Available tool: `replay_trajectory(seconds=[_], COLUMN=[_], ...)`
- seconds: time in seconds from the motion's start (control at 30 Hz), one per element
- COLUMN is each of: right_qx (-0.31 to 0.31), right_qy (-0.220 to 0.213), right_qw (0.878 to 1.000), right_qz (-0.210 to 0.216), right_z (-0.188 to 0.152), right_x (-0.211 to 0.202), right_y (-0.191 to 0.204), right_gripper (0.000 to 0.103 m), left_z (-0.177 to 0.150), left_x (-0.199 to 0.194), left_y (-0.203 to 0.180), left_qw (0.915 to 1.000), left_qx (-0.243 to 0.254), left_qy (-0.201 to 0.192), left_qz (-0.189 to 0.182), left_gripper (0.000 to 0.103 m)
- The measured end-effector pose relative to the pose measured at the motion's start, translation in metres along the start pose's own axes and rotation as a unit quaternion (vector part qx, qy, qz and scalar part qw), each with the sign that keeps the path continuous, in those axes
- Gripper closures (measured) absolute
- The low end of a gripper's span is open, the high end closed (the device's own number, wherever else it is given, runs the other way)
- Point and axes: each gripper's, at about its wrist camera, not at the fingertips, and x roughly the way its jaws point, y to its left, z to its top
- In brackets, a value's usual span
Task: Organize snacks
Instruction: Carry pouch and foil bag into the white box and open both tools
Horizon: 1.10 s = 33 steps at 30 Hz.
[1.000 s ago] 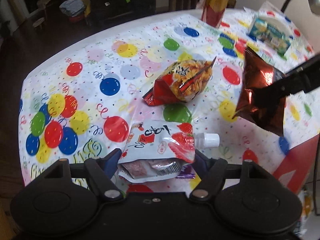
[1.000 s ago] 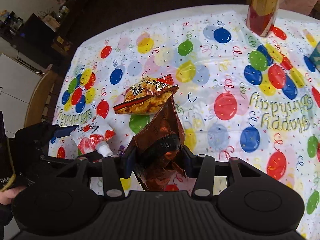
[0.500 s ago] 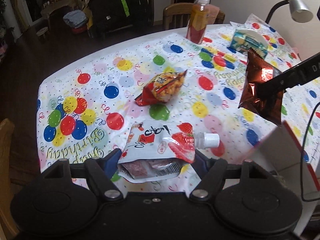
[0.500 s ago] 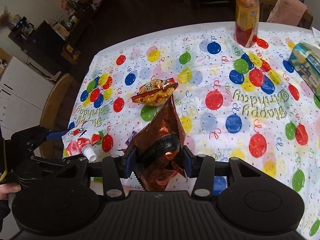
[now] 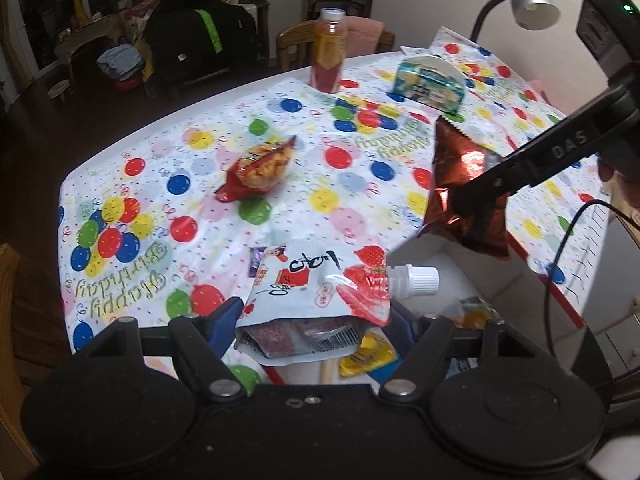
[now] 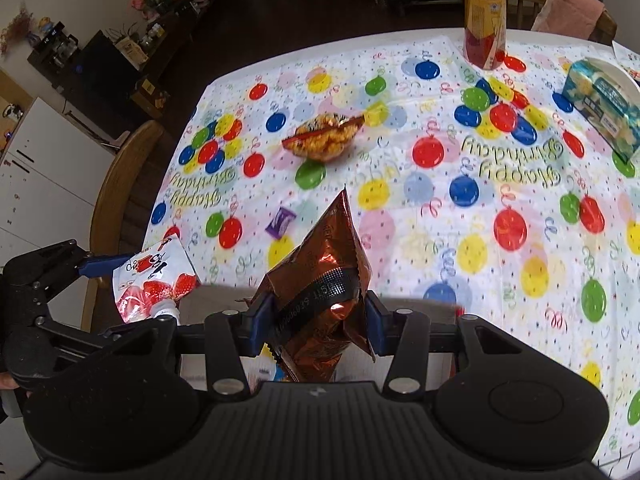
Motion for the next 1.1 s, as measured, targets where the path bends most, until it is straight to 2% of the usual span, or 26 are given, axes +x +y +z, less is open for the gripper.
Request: replay_trajectory(seconds=[0.37, 0.63, 0.87, 0.97, 1.1], right_qx=[0.01, 0.019, 0.031, 0.034, 0.047], right_qy=[0.019, 0.039, 0.052, 0.054, 0.051], right_qw=[1.0, 0.999, 0.998, 0.998, 0.997], right_qz=[0.004, -0.013, -0.019, -0.026, -0.016], right_z=[-0.04, -0.062, -0.07, -0.072, -0.071], right_x=[0.01, 0.029, 0.052, 0.06, 0.064], right_y=[-0.006, -0.016, -0.029, -0.031, -0.034], right_gripper=[0.056, 0.056, 0.056, 0.056, 0.055], left_z=[-0.027, -0.052, -0.064, -0.068, -0.071], left_x=[-0.005, 0.014, 0.036, 0.043, 0.051], left_y=[-0.029, -0.057, -0.069, -0.075, -0.077], left_qw=[0.9996, 0.9987, 0.9984, 0.9985, 0.9985], left_qx=[-0.011, 0.012, 0.01, 0.023, 0.023], left_qy=[0.01, 0.031, 0.044, 0.044, 0.047], left_qz=[-0.025, -0.037, -0.034, -0.02, -0.017], left_gripper=[0.03, 0.03, 0.03, 0.03, 0.03])
